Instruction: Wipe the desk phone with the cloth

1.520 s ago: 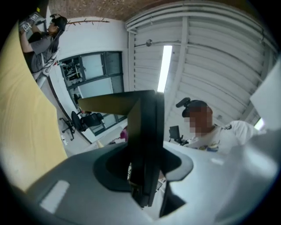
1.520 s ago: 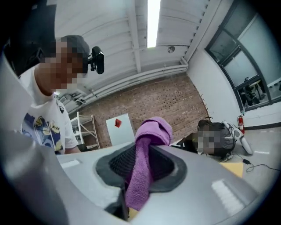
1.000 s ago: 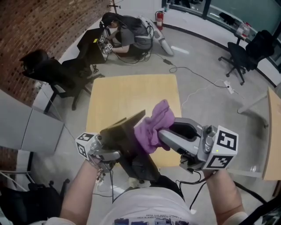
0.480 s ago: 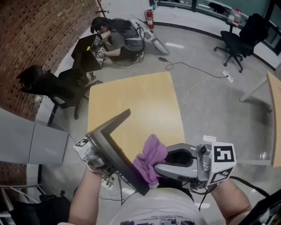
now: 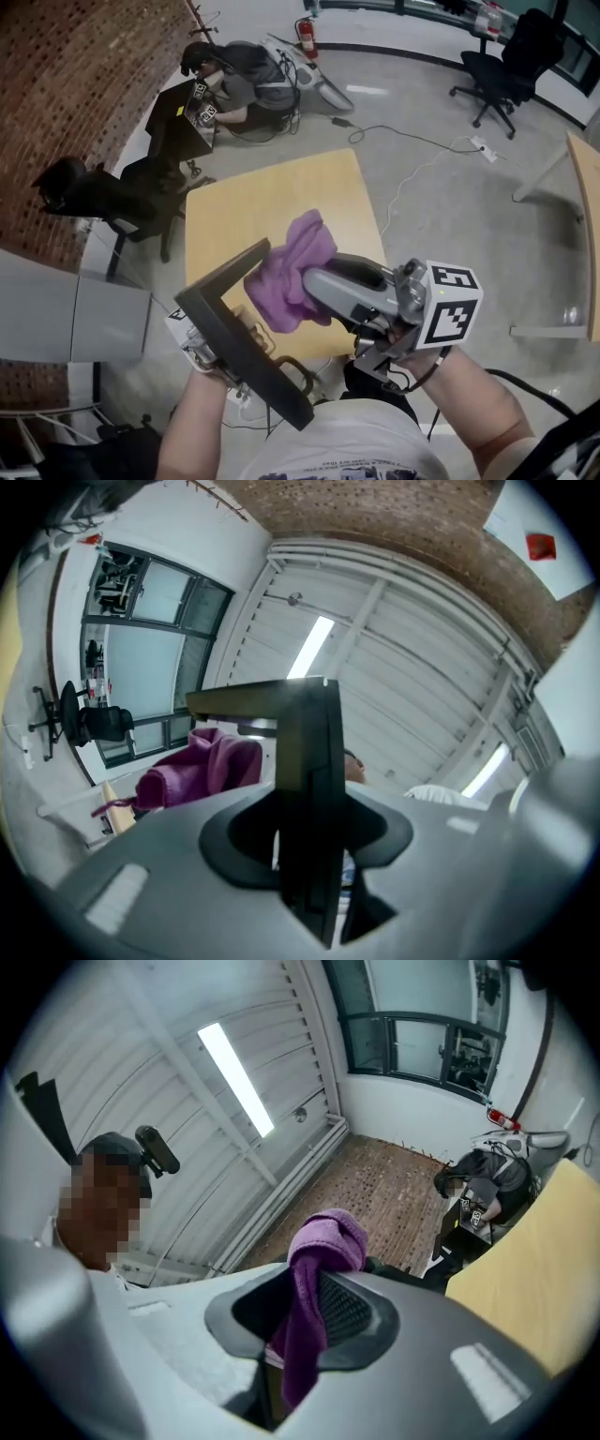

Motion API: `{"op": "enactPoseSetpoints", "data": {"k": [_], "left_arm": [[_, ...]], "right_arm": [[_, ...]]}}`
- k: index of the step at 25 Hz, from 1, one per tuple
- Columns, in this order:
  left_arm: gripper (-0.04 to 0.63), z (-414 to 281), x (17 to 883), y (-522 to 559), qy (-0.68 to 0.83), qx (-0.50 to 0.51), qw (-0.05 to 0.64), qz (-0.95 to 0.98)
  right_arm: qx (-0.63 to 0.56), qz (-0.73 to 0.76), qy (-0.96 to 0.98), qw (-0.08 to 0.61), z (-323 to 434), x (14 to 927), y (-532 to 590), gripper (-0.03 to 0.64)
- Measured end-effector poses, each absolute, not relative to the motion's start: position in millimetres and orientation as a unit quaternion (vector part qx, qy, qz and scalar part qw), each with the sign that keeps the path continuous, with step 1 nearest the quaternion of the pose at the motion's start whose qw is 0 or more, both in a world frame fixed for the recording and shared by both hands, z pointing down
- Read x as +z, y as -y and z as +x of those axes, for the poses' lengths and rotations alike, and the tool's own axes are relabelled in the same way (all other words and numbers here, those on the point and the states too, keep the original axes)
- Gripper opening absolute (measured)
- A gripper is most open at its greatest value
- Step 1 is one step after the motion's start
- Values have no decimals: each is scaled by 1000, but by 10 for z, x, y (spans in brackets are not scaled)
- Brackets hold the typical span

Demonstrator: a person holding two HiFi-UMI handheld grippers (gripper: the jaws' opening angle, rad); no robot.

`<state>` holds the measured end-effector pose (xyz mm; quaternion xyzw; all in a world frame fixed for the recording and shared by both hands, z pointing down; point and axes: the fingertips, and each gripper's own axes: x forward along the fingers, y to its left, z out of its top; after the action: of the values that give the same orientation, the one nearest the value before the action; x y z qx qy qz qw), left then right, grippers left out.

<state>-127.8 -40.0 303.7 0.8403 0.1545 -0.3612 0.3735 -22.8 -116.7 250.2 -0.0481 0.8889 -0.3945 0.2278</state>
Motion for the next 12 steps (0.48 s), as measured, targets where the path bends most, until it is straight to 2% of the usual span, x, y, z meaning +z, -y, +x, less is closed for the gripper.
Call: {"op": "enactPoseSetpoints", "data": {"k": [4, 12], "left_arm": [[178, -1251, 3051, 419, -153, -361, 374, 841], [178, -1229, 3070, 453, -154, -366, 375, 838]], "right_arm": [[-423, -27, -877, 227, -393, 2545, 1086, 89], [-427, 24, -888, 168, -388, 2723, 627, 89]]}}
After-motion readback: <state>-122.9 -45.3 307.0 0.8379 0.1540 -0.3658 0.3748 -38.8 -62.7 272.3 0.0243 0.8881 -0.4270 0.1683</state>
